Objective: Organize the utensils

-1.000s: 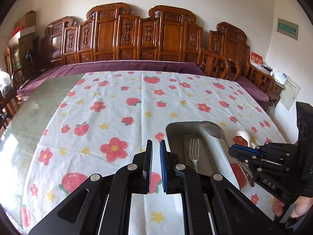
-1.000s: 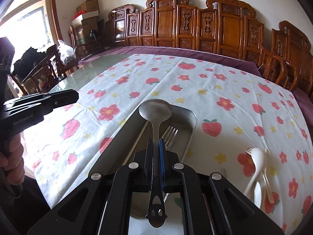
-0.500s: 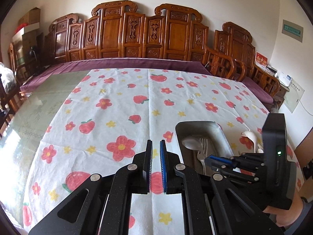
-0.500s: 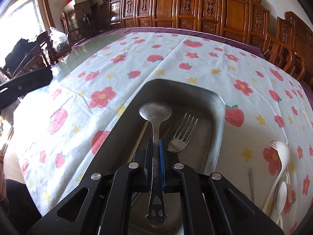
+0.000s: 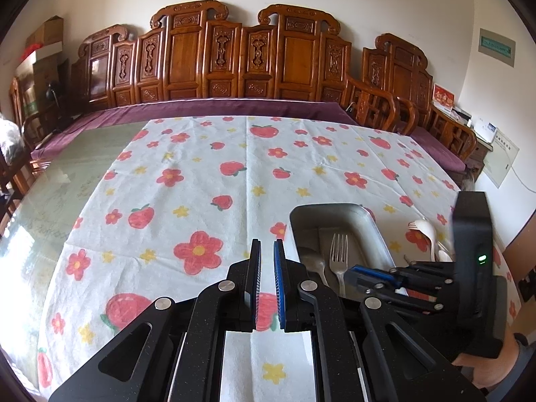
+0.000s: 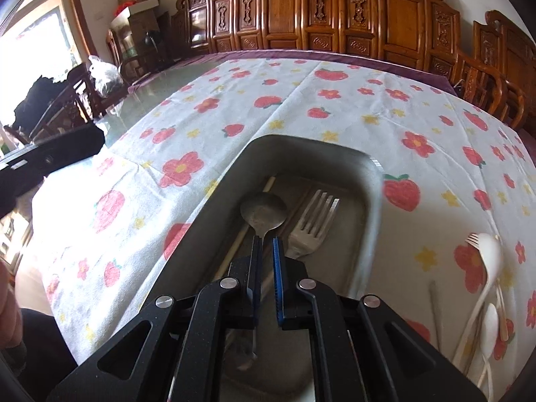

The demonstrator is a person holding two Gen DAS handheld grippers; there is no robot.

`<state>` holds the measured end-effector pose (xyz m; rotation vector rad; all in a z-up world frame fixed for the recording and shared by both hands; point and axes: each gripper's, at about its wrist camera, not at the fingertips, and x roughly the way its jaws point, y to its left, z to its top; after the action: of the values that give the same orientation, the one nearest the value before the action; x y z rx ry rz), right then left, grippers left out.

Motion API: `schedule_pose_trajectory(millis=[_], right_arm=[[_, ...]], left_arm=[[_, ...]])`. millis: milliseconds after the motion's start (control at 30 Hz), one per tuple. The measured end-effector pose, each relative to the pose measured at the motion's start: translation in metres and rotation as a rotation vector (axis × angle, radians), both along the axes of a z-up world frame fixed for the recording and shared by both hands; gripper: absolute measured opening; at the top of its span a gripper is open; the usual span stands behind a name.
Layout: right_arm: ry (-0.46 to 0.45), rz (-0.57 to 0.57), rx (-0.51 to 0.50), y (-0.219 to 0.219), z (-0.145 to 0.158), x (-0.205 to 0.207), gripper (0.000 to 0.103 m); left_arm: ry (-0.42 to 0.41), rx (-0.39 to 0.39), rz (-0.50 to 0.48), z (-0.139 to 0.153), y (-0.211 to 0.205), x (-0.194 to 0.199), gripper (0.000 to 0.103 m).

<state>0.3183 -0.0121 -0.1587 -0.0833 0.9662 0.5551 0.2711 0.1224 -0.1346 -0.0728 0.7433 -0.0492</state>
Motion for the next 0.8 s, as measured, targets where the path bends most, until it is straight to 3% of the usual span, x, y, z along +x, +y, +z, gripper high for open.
schedule_pose_trajectory(millis=[133, 233, 367, 533, 633, 800], right_arm=[[-0.047, -0.029, 0.025, -0.035, 0.025, -0.012, 0.008], [-0.092, -0.062, 0.028, -0.070, 0.045, -0.023, 0.008], [-0.126, -0.114, 0.003, -0.122, 0.057, -0.036, 0.008], [-0.114, -0.192, -0.063, -0.184, 0.043, -0.043, 0.009], [-0.076, -0.224, -0.078, -0.216, 0.028, -0.046, 0.018], [-0.045, -0.245, -0.109, -0.237, 0.004, -0.049, 0.027]], left_arm=[[0.001, -0.004, -0.027, 0.001, -0.014, 0.000, 0.007], [-0.003, -0.004, -0.053, 0.002, -0.028, -0.001, 0.019], [0.000, 0.006, -0.093, 0.001, -0.049, -0.002, 0.025], [-0.004, 0.015, -0.144, 0.001, -0.077, -0.007, 0.044], [0.003, 0.024, -0.168, -0.004, -0.092, -0.008, 0.064], [0.037, 0.029, -0.205, -0.015, -0.114, -0.010, 0.069]])
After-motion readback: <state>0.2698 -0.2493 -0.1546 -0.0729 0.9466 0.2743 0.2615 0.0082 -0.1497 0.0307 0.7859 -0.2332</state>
